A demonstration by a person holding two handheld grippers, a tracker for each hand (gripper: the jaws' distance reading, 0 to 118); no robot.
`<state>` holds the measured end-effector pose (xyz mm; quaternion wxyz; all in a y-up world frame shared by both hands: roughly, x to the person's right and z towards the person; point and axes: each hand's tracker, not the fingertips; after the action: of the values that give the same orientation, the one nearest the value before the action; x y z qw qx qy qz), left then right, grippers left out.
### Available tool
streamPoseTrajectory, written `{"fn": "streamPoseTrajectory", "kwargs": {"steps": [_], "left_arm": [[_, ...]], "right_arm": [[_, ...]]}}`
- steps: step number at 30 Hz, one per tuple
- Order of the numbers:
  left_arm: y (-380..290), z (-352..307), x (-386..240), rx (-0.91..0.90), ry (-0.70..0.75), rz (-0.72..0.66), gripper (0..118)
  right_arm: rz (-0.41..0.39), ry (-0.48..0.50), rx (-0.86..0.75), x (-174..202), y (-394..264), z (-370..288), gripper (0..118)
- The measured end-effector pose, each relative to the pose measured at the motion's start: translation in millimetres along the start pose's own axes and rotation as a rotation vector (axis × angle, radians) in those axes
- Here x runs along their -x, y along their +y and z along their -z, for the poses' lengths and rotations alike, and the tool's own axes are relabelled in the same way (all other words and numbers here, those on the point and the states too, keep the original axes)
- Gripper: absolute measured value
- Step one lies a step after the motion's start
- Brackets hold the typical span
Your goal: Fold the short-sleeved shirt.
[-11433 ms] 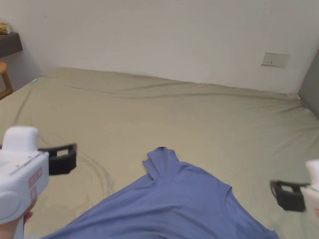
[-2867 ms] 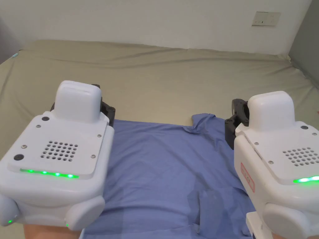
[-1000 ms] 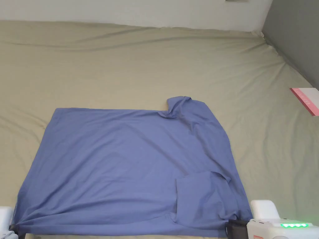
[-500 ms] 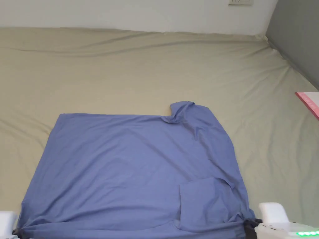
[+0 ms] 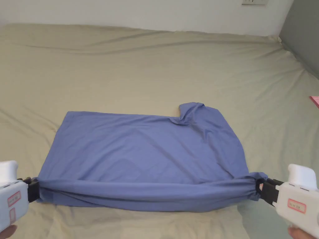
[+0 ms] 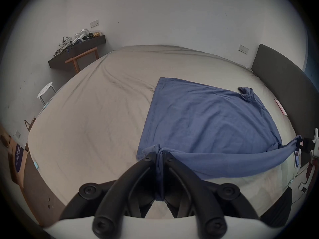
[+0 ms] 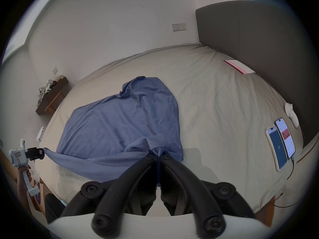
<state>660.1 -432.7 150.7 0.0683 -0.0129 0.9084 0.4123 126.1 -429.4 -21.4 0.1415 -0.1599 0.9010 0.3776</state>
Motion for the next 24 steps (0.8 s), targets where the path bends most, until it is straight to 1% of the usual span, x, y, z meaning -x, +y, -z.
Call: {"fn": "streamPoseTrajectory", "kwargs": {"steps": [6, 8, 11, 12, 13, 16, 19, 20, 21, 22, 23, 24], "left_arm": [[23, 50, -8, 0.056, 0.021, 0.02, 6], [29, 67, -10, 0.093, 0.029, 0.029, 6], [38, 92, -10, 0.142, 0.035, 0.048, 6], [41, 100, -10, 0.149, 0.034, 0.053, 6], [43, 106, -11, 0.168, 0.033, 0.062, 6], [48, 123, -19, 0.209, 0.045, 0.138, 6], [56, 130, -27, 0.212, 0.048, 0.168, 7], [59, 132, -27, 0.211, 0.048, 0.168, 15], [62, 132, -29, 0.208, 0.054, 0.169, 44], [65, 130, -31, 0.19, 0.083, 0.168, 76], [69, 129, -32, 0.167, 0.144, 0.158, 104], [75, 123, -28, 0.147, 0.157, 0.141, 118]], "right_arm": [[-0.053, -0.07, 0.086, 9, 28, 64, 4], [-0.055, -0.095, 0.124, 10, 33, 84, 4], [-0.048, -0.102, 0.177, 7, 38, 112, 4], [-0.055, -0.123, 0.191, 7, 38, 119, 4], [-0.061, -0.123, 0.197, 6, 38, 123, 4], [-0.076, -0.138, 0.222, 6, 40, 136, 4], [-0.063, -0.151, 0.228, 7, 42, 140, 6], [-0.044, -0.151, 0.225, 6, 45, 141, 14], [-0.031, -0.156, 0.213, 6, 48, 142, 44], [-0.023, -0.189, 0.179, 6, 53, 140, 75], [-0.03, -0.239, 0.136, 6, 59, 137, 96], [-0.024, -0.211, 0.082, 4, 67, 131, 104]]}}
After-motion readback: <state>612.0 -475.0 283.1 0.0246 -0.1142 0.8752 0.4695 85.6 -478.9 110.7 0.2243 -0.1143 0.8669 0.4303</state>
